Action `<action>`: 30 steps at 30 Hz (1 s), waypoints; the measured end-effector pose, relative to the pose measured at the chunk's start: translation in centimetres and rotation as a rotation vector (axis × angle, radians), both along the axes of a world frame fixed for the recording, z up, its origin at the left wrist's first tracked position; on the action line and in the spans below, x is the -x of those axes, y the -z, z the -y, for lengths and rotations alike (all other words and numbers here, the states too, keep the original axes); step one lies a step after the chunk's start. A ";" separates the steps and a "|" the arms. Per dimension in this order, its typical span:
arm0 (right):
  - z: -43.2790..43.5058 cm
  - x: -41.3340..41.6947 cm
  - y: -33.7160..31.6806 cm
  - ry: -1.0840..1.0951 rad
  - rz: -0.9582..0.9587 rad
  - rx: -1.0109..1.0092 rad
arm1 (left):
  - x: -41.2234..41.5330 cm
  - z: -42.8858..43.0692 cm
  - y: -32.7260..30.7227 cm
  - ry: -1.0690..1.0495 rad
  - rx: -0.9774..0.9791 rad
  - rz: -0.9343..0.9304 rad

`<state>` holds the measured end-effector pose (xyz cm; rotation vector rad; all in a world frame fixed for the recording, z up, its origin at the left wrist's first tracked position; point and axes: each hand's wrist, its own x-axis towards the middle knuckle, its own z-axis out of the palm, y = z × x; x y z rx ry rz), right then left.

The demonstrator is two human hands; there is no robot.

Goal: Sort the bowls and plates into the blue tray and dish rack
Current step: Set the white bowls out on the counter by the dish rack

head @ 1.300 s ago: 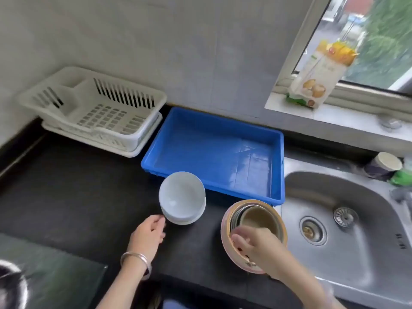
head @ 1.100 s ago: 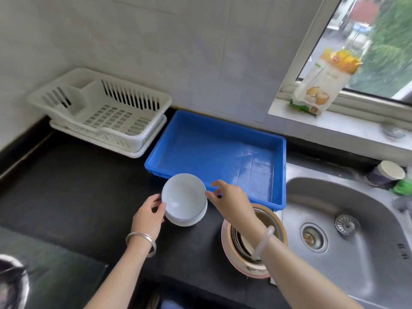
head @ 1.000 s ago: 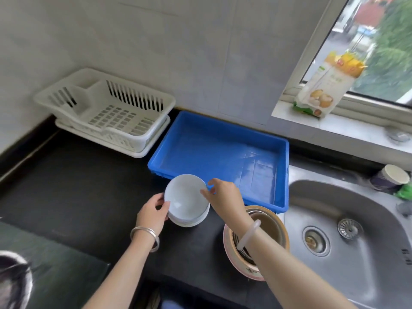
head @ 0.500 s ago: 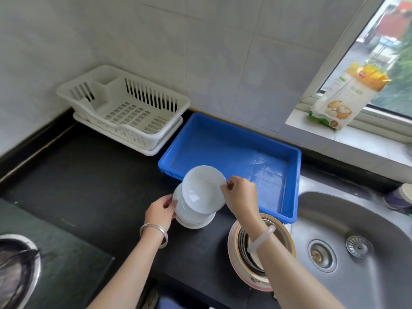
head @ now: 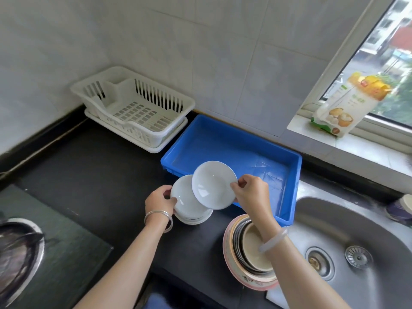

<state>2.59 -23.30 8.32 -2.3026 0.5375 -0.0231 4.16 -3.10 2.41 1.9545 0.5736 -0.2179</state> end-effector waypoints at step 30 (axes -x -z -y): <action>-25.7 -20.5 6.2 -0.323 -0.185 -0.339 | -7.8 -27.7 2.9 -0.805 0.384 0.083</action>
